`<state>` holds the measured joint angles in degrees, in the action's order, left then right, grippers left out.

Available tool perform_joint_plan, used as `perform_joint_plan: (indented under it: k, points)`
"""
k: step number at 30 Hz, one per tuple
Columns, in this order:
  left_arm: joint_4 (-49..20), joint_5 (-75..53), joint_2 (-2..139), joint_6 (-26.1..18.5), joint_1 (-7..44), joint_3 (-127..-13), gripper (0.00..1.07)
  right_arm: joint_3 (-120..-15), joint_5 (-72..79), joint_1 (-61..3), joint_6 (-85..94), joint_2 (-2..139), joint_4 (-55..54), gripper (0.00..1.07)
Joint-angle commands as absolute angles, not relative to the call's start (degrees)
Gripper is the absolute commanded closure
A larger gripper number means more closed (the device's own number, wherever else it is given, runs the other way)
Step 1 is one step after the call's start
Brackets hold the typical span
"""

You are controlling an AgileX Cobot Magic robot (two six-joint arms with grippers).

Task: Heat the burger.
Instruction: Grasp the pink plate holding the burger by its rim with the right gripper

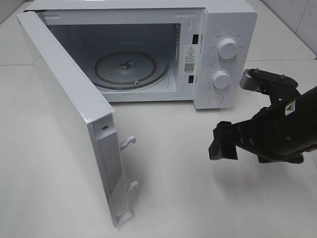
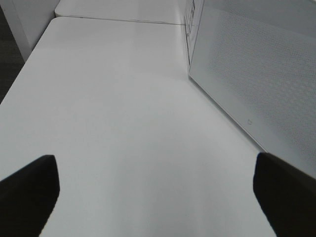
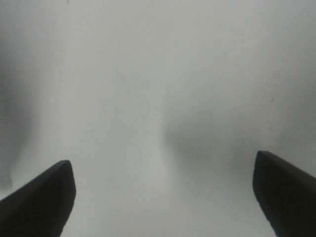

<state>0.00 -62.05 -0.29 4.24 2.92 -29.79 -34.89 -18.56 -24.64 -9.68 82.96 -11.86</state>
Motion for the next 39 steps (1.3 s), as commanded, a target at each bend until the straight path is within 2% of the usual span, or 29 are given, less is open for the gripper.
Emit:
perform_joint_plan:
  k: [1,3,5,11,13,16,18,21,27,39]
  points:
    - [0.0,-61.4,-0.5,4.1,2.9,-29.6,0.04,-38.4,-33.6,-24.6,-15.4,82.6,-0.7,0.07]
    - [0.0,-61.4,-0.5,4.1,2.9,-29.6,0.04,-39.0,-36.6,-24.6,-17.1,82.6,2.1,0.07]
    - [0.0,-61.4,-0.5,4.1,2.9,-29.6,0.04,-40.7,-45.1,-24.6,-21.7,82.6,11.4,0.08]
    - [0.0,-61.4,-0.5,4.1,2.9,-29.6,0.04,-42.1,-49.7,-24.5,-22.6,82.6,15.9,0.11]
    - [0.0,-61.4,-0.5,4.1,2.9,-29.6,0.04,-43.3,-50.0,-20.0,-21.7,82.6,16.2,0.15]
    - [0.0,-61.4,-0.5,4.1,2.9,-29.6,0.04,-43.7,-50.0,-18.2,-20.9,82.6,16.1,0.16]
    - [0.0,-61.4,-0.5,4.1,2.9,-29.6,0.04,-45.4,-48.9,-11.5,-16.8,83.2,15.8,0.19]
    - [0.0,-61.4,-0.5,4.1,2.9,-29.6,0.04,-45.9,-48.9,-9.8,-15.9,83.6,15.5,0.20]
    - [0.0,-61.4,-0.5,4.1,2.9,-29.6,0.04,-47.2,-46.9,0.3,-9.9,88.8,15.4,0.24]
    - [0.0,-61.4,-0.5,4.1,2.9,-29.6,0.04,-47.2,-40.0,8.9,-6.0,95.8,15.3,0.30]
